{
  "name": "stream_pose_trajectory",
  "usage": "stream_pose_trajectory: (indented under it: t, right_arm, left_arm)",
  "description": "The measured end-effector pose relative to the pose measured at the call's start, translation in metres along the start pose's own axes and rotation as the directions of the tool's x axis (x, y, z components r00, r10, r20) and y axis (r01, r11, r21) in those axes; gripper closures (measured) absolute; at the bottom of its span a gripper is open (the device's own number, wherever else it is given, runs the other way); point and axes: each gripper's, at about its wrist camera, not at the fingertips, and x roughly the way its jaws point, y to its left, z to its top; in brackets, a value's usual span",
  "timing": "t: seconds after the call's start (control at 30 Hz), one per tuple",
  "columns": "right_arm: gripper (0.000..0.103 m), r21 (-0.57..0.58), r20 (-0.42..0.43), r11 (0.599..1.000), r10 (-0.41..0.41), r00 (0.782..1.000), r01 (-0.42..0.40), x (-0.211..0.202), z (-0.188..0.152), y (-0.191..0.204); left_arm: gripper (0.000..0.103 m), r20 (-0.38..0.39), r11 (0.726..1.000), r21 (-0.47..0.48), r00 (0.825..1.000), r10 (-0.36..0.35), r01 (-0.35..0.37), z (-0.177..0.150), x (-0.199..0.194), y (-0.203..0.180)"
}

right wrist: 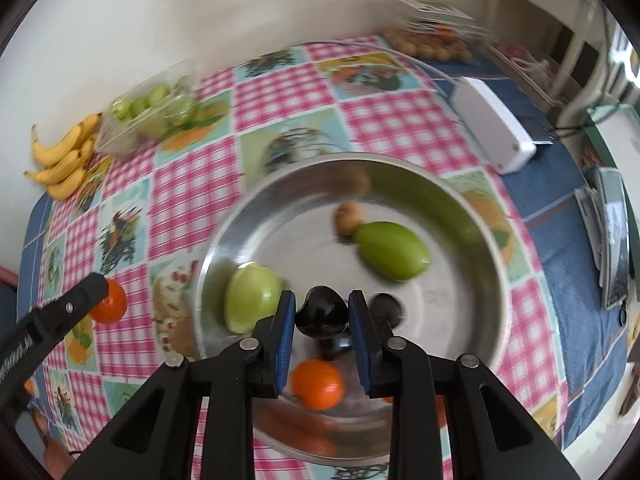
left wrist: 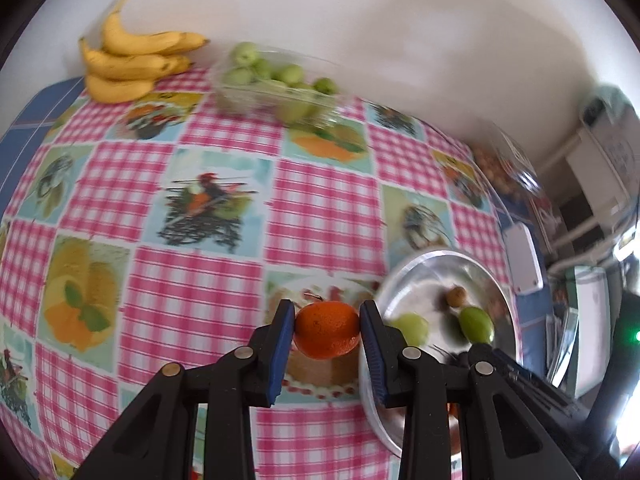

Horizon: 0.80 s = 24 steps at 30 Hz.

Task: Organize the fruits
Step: 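Carry the orange with the left tool while the right tool carries the plum over the bowl, then open the left tool to drop the orange into the bowl while the right tool releases the plum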

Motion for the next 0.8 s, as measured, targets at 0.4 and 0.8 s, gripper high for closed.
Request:
stream_pose_trajectory:
  t: [0.4, 0.8]
  right_arm:
    - [0.074, 0.055, 0.022, 0.998, -0.009, 1.000, 0.007, -0.015, 0.002, -0.030]
    - [0.074, 0.024, -0.028, 1.000, 0.013, 1.000, -0.012, 0.001, -0.001, -0.019]
  left_arm:
    - [0.067, -0.056, 0.991, 0.131, 0.998, -0.033, 0.040, -0.022, 0.013, -0.053]
    - [0.067, -0.103, 0.990, 0.140, 0.995, -0.011, 0.025, -0.031, 0.031, -0.054]
